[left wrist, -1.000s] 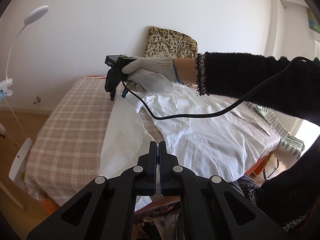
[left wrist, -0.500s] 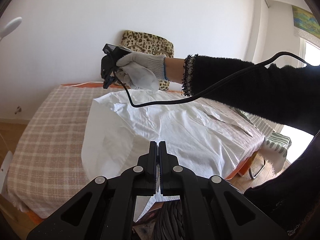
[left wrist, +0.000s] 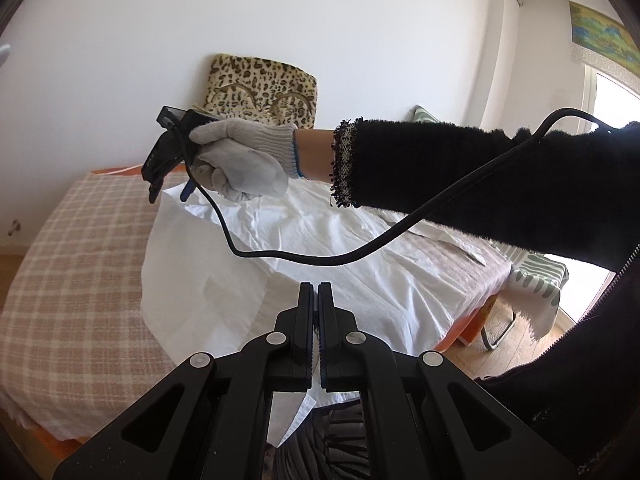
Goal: Fold small clothes
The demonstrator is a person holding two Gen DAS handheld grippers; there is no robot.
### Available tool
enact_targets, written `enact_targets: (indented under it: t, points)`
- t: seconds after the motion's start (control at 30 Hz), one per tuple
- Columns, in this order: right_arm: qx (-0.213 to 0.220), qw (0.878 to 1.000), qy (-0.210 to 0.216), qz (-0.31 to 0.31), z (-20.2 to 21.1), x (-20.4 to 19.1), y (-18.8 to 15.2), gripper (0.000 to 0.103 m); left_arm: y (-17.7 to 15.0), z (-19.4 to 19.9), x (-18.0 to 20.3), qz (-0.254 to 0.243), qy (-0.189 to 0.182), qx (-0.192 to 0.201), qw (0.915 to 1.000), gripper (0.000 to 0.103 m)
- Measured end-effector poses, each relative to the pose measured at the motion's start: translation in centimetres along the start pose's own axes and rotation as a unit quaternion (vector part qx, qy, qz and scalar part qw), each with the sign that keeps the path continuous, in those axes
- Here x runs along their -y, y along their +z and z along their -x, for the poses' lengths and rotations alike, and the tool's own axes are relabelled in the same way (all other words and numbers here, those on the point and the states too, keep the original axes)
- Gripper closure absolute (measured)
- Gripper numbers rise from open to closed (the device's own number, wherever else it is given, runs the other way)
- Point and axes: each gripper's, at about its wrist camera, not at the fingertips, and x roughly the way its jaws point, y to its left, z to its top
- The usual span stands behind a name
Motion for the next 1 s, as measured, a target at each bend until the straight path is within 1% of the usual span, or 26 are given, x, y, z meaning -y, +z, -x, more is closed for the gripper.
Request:
enact_targets:
  t: [0.03,0.07,0.1,0.2,0.27,0.4,0.5,0.6,0.67,0.73,0.77,0.83,0.87,0.9,0.93,0.97,1.0]
  points:
    - [-0.007,1.000,0.002,0.000,-0.6,-0.2,-0.1,0.065,0.1,0.1,0.1,-0.002,0.002,-0.001,1.0000,0.102]
    - [-0.014,1.000,0.001,0.000,-1.1,-0.4,-0.3,0.090,0.1,0.1,0.1,-0.003,0.005,-0.002,1.0000,0.102]
    - [-0.019,1.000,0.000,0.002,-1.5,-0.6,-0.4,0.098,0.2,0.2,0.1,-0.005,0.008,-0.002,1.0000,0.102]
    - [0.010,1.000,-0.012,0.015,-0.7,-1.1,-0.6,0.100,0.2,0.2,0.3,-0.015,0.018,-0.004,0.9997,0.102]
    - [0.029,1.000,-0.003,0.002,0.5,-0.4,-0.3,0.101,0.2,-0.1,0.3,-0.021,0.019,-0.007,0.9996,0.102]
    - [0.067,0.997,0.019,-0.035,3.8,2.6,0.3,0.101,0.1,-1.8,0.6,-0.040,0.019,-0.018,0.9989,0.102]
    - [0.087,0.994,0.030,-0.060,5.5,5.8,-0.1,0.101,-0.2,-3.6,0.8,-0.050,0.015,-0.031,0.9982,0.102]
    - [0.095,0.991,0.037,-0.085,5.7,9.1,-1.3,0.101,-1.0,-5.2,1.4,-0.068,0.015,-0.049,0.9963,0.102]
    - [0.092,0.990,0.041,-0.103,5.2,11.1,-2.1,0.101,-1.6,-6.1,2.1,-0.085,0.013,-0.066,0.9942,0.102]
    - [0.088,0.987,0.057,-0.121,4.3,12.8,-3.0,0.101,-2.2,-6.9,2.7,-0.099,0.015,-0.083,0.9916,0.102]
    - [0.081,0.986,0.063,-0.128,3.8,13.4,-3.3,0.101,-2.4,-7.1,2.8,-0.098,0.017,-0.089,0.9910,0.102]
    - [0.080,0.987,0.053,-0.132,3.0,14.2,-4.0,0.101,-2.7,-7.2,2.6,-0.085,0.021,-0.102,0.9909,0.102]
    - [0.075,0.988,0.040,-0.126,2.8,14.2,-4.3,0.100,-2.8,-7.2,2.4,-0.074,0.021,-0.108,0.9912,0.099]
    - [0.069,0.990,0.026,-0.119,2.7,14.3,-4.4,0.098,-2.9,-6.9,2.1,-0.064,0.024,-0.109,0.9916,0.091]
    - [0.065,0.992,0.008,-0.109,2.7,14.3,-4.6,0.091,-3.0,-6.5,1.9,-0.055,0.030,-0.110,0.9919,0.085]
    - [0.069,0.993,-0.011,-0.099,3.1,14.2,-4.7,0.084,-3.1,-6.0,1.6,-0.047,0.035,-0.111,0.9921,0.074]
    - [0.076,0.993,-0.030,-0.090,3.6,14.2,-4.8,0.078,-3.3,-5.4,1.4,-0.041,0.037,-0.109,0.9925,0.072]
